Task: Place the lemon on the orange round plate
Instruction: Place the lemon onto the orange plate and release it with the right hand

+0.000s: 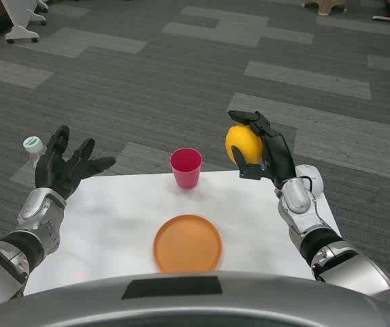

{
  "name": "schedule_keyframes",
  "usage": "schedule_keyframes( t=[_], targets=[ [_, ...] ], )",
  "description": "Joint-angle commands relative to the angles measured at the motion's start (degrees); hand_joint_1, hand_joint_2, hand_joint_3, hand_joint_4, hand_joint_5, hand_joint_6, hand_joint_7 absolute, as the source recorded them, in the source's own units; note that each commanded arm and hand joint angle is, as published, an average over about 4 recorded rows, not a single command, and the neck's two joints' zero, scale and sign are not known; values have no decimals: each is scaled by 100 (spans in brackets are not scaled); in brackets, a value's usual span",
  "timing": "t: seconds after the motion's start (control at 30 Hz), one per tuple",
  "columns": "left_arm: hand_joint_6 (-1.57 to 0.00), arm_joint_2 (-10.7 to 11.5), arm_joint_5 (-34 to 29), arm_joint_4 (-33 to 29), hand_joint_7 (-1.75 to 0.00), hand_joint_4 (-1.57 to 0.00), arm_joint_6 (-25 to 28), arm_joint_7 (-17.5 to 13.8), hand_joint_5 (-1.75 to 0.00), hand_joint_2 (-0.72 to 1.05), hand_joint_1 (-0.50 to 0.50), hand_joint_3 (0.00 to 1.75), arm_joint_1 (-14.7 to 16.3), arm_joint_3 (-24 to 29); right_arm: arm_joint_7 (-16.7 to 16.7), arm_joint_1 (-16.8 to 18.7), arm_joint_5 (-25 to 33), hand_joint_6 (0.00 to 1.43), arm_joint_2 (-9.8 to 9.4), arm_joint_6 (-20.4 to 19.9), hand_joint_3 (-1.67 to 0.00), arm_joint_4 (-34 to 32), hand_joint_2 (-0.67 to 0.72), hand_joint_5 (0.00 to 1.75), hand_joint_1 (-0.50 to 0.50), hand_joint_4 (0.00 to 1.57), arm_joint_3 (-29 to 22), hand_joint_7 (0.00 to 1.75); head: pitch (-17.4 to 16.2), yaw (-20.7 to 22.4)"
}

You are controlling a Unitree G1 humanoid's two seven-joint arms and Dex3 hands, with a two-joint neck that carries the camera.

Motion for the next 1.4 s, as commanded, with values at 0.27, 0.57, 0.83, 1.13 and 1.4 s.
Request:
schedule_keyframes(
  t=[0.27, 0.57, 0.83, 1.13, 1.4],
  targets=[
    [0, 108, 26, 16, 0, -4, -57, -17, 0, 103, 50, 9, 1, 13, -107, -129, 53, 43, -27, -25, -135, -9, -60, 155, -42, 43, 122, 56, -37, 0],
    [0, 121, 28, 9, 0, -4, -57, -17, 0, 105, 50, 9, -8, 6, -116, -127, 53, 41, -84, -25, -135, -37, -60, 155, -42, 39, 427, 56, -194, 77],
    [0, 123, 28, 16, 0, -4, -57, -17, 0, 105, 50, 9, -36, -11, -99, -246, 59, 37, -265, 26, -135, 99, -60, 155, -42, 34, 1649, 56, -479, 249],
    [0, 123, 37, 34, 0, -4, -57, -12, 0, 105, 50, 4, -43, -13, 60, -415, 62, 36, -379, 235, -135, 213, -57, 155, -42, 31, 2358, 59, -606, 305],
    [0, 106, 37, 51, 0, -4, -57, 7, 0, 103, 50, 7, -43, -22, 117, -661, 68, 34, -238, 483, -135, 552, -56, 155, -42, 31, 2816, 58, -967, 595]
  ],
)
